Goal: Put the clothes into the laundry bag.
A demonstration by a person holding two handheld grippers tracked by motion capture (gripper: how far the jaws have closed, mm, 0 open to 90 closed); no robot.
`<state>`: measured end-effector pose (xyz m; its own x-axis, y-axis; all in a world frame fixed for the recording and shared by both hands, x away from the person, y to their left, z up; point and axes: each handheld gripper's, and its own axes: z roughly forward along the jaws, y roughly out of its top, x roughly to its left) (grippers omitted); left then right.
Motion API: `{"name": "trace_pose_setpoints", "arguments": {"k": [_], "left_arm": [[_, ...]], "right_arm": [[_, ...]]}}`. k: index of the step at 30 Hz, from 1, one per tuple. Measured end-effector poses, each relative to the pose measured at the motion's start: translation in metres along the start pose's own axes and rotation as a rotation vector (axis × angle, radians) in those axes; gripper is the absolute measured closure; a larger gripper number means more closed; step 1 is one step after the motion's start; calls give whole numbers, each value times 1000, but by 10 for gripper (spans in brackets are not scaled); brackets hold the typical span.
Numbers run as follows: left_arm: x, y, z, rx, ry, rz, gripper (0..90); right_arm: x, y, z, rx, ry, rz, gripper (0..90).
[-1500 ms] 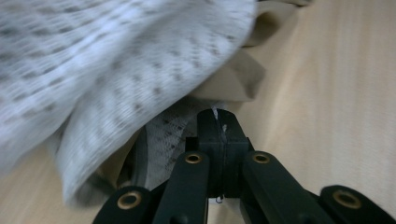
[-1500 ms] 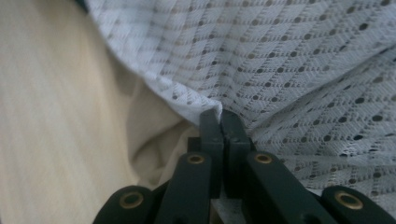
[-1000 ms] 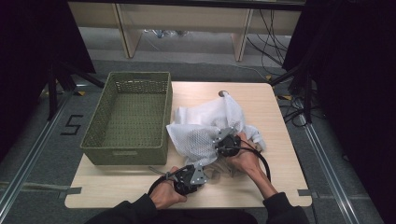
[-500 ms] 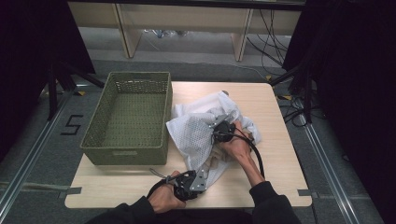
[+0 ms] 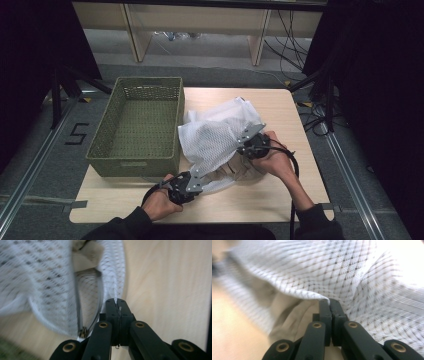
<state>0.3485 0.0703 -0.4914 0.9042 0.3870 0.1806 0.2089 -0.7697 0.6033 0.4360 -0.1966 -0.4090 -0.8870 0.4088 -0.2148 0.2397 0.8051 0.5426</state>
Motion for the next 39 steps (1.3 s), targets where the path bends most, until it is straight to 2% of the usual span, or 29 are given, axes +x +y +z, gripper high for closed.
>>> {"name": "trace_pose_setpoints", "arguments": {"k": [1,2,3,5,7,9,11,12,13,15,16,17,18,19,20,22,24,26,28,29,30,31,32,33,34,35,37,38,39], "left_arm": [[3,-2,-1,4,18,-6,895],[6,-5,-1,10,37,-17,894],[8,-7,-1,17,38,-29,891],[9,-10,0,20,51,-43,880],[9,-11,0,30,64,-34,860],[6,-10,-2,27,85,-46,812],[0,-4,-8,-13,90,-54,726],[-3,1,-12,-36,87,-52,673],[-6,7,-15,-67,71,-50,627],[-13,17,-14,-152,37,-111,562],[-16,23,-11,-181,21,-133,528],[-19,30,-6,-215,2,-152,503],[-22,36,0,-237,-16,-161,485],[-25,43,7,-243,-28,-155,469],[-29,50,16,-250,-31,-145,414],[-36,63,32,-249,-15,-143,394],[-39,74,47,-252,-20,-180,337],[-42,83,60,-248,3,-212,319],[-41,90,72,-220,45,-218,278],[-41,93,78,-216,65,-206,281],[-40,95,83,-216,104,-201,289],[-39,96,89,-228,85,-196,343],[-41,97,93,-238,81,-199,420],[-39,99,94,-231,79,-157,545],[-41,102,96,-252,56,-164,704],[-42,105,96,-248,58,-164,782],[-41,110,92,-267,61,-171,853],[-38,111,85,-260,100,-161,862],[-34,112,79,-279,110,-186,864]], "right_arm": [[4,-3,-8,1,3,31,900],[6,-5,-15,-18,1,28,900],[8,-8,-20,-48,8,-2,900],[15,-12,-31,-50,19,-14,900],[23,-14,-38,-52,43,-20,900],[28,-13,-42,-55,59,-37,900],[32,-13,-44,-54,54,-13,900],[30,-12,-43,-61,56,-25,900],[30,-12,-43,-65,60,-14,900],[27,-11,-43,-71,56,-3,900],[27,-12,-44,-69,52,18,900],[25,-12,-44,-77,48,6,900],[25,-12,-44,-74,51,20,900],[24,-12,-45,-75,43,28,900],[22,-12,-46,-80,40,38,900],[21,-12,-46,-89,37,30,900],[21,-12,-47,-94,38,31,900],[20,-12,-49,-102,41,36,900],[20,-13,-49,-102,46,49,900],[20,-13,-49,-102,41,44,900],[19,-14,-49,-105,49,45,900],[19,-15,-50,-107,45,43,900],[19,-15,-50,-103,35,47,900],[19,-15,-50,-105,35,49,900],[18,-16,-50,-109,31,38,900],[18,-16,-50,-106,31,41,900],[18,-17,-50,-105,33,40,900],[18,-17,-51,-104,32,37,900],[20,-17,-54,-97,34,65,900]]}}
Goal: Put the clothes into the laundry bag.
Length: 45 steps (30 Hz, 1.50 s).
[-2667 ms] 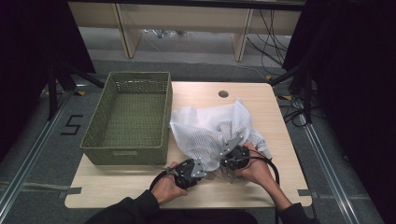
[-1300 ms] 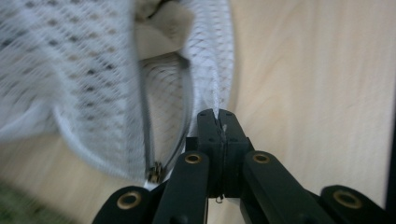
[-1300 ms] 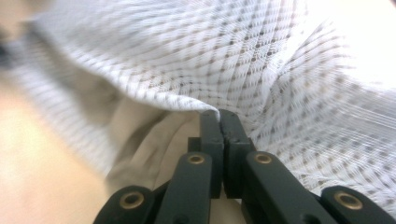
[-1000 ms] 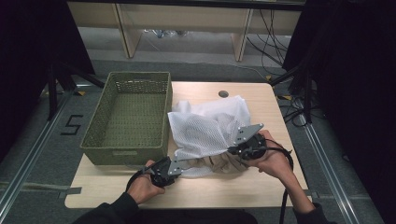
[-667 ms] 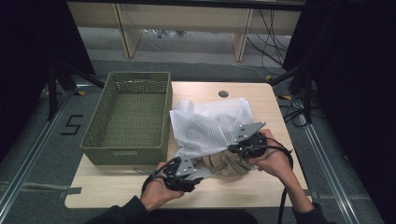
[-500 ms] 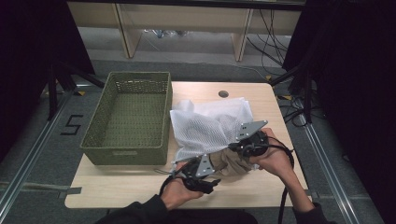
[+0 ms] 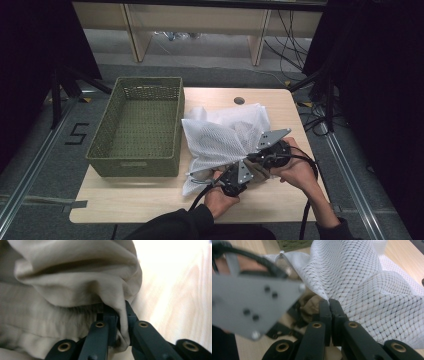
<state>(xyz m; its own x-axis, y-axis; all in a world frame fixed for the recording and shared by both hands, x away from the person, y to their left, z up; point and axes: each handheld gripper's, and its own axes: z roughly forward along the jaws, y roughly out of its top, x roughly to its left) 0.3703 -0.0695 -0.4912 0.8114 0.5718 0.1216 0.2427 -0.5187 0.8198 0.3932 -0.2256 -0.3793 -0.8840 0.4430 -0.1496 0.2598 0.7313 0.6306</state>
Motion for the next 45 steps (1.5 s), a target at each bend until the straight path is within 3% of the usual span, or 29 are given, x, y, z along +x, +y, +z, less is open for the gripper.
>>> {"name": "trace_pose_setpoints", "arguments": {"k": [2,3,6,7,9,10,11,12,14,17,20,22,23,26,27,28,29,30,31,32,33,34,35,36,37,40,42,43,45], "left_arm": [[15,6,-10,-17,58,-20,867],[21,8,-13,-55,95,-62,868],[46,7,-20,-45,163,-99,867],[52,3,-19,-30,176,-96,862],[57,-8,-13,65,155,-57,835],[56,-15,-10,79,146,-78,818],[52,-20,-5,46,153,-115,810],[51,-22,-7,74,152,-82,795],[50,-23,-13,92,130,-78,729],[46,-24,-26,73,132,-109,581],[37,-26,-38,68,95,-136,484],[31,-27,-39,115,49,-136,409],[28,-28,-37,136,50,-127,369],[24,-28,-19,134,94,-104,327],[25,-27,-12,126,109,-93,360],[27,-26,-8,114,118,-72,458],[29,-24,-5,82,123,-38,629],[30,-21,-2,62,122,-67,765],[31,-18,0,25,145,-107,831],[34,-15,-2,24,153,-118,853],[35,-10,-1,-51,182,-181,860],[40,-6,-7,-55,194,-165,863],[43,-2,-11,-86,224,-175,863],[47,1,-14,-98,235,-178,863],[50,2,-15,-96,231,-198,861],[51,-10,-7,-49,234,-182,840],[53,-22,-1,25,208,-172,793],[51,-27,2,28,204,-206,752],[48,-32,-4,38,191,-211,670]], "right_arm": [[0,0,-4,-8,10,-9,900],[0,0,-5,-15,18,-11,900],[2,0,-8,-4,18,-16,900],[3,-1,-7,-3,29,-24,900],[6,-4,-3,18,41,-24,900],[6,-5,0,22,52,-26,900],[6,-6,3,31,48,-19,900],[6,-7,5,38,56,-27,900],[6,-9,10,55,64,-25,900],[6,-11,13,64,66,-8,900],[4,-12,10,60,65,-9,900],[2,-12,9,53,60,-12,900],[3,-12,9,55,60,-8,900],[6,-10,8,53,62,-16,900],[7,-9,8,58,64,-21,900],[7,-9,8,54,68,-29,900],[8,-9,8,54,71,-30,900],[8,-9,7,56,74,-29,900],[9,-10,7,58,74,-26,900],[9,-11,6,63,79,-18,900],[10,-12,7,66,102,-21,900],[12,-14,7,64,117,-11,900],[13,-15,7,63,138,-33,900],[16,-15,6,67,162,-22,900],[18,-14,6,53,178,-41,900],[28,-13,10,77,202,-61,900],[35,-19,25,132,229,-66,900],[37,-23,35,159,236,-69,900],[38,-31,51,212,237,-61,900]]}}
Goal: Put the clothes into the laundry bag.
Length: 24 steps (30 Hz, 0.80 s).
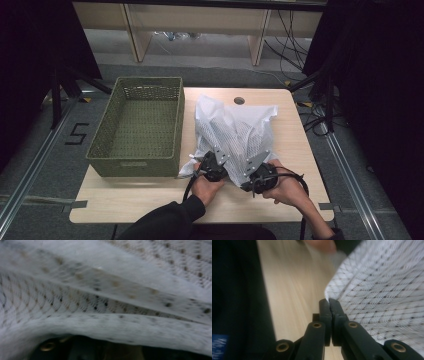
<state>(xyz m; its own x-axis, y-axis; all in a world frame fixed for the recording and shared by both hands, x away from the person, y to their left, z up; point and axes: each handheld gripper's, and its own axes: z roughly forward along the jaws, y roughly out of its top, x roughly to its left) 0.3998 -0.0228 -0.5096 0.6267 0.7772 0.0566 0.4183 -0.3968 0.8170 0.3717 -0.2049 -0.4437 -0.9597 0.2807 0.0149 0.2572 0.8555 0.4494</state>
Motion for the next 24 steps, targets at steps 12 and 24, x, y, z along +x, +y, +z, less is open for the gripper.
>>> {"name": "trace_pose_setpoints", "arguments": {"k": [12,24], "left_arm": [[1,-24,-63,101,-112,91,472],[7,-27,-43,208,-197,133,478]], "right_arm": [[-17,-11,22,52,-95,25,900],[-24,-11,19,29,-107,37,900]]}}
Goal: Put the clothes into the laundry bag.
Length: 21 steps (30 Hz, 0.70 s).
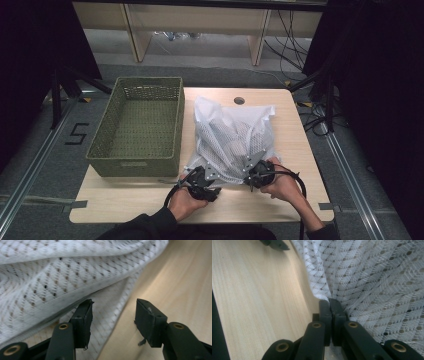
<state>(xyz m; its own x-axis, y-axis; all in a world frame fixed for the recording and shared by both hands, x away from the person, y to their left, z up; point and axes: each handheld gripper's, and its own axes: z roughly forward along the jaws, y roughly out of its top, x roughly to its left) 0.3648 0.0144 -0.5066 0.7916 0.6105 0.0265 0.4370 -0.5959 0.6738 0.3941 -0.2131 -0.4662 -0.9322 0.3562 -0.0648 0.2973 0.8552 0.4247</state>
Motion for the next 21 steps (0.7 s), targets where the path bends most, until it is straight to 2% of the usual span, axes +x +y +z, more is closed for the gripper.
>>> {"name": "trace_pose_setpoints", "arguments": {"k": [2,5,6,7,8,10,12,13,14,15,17,20,21], "left_arm": [[3,2,1,-1,27,16,482],[7,6,5,1,18,4,495],[8,8,5,6,9,35,511],[8,9,7,6,9,15,522],[10,11,8,6,17,33,529],[12,13,10,6,18,4,562],[14,13,9,17,11,0,566],[15,13,6,44,-1,22,558],[16,11,3,53,-19,22,543],[16,9,-2,57,-8,36,532],[17,4,-11,83,-12,41,493],[20,-4,-19,90,25,47,449],[22,-6,-19,92,28,35,439]], "right_arm": [[-2,-1,-1,-2,-3,6,900],[-6,0,-1,-4,-8,17,900],[-7,0,-1,-4,-15,13,900],[-8,1,-1,-6,-21,15,900],[-10,2,-1,-5,-23,18,900],[-13,2,-1,-9,-31,28,900],[-15,2,-1,-13,-31,33,900],[-15,1,-2,-13,-31,33,900],[-15,1,-2,-12,-34,31,900],[-15,1,-2,-12,-27,35,900],[-16,1,-2,-10,-30,28,900],[-15,1,-1,-5,-22,32,900],[-15,2,-1,-5,-21,32,900]]}}
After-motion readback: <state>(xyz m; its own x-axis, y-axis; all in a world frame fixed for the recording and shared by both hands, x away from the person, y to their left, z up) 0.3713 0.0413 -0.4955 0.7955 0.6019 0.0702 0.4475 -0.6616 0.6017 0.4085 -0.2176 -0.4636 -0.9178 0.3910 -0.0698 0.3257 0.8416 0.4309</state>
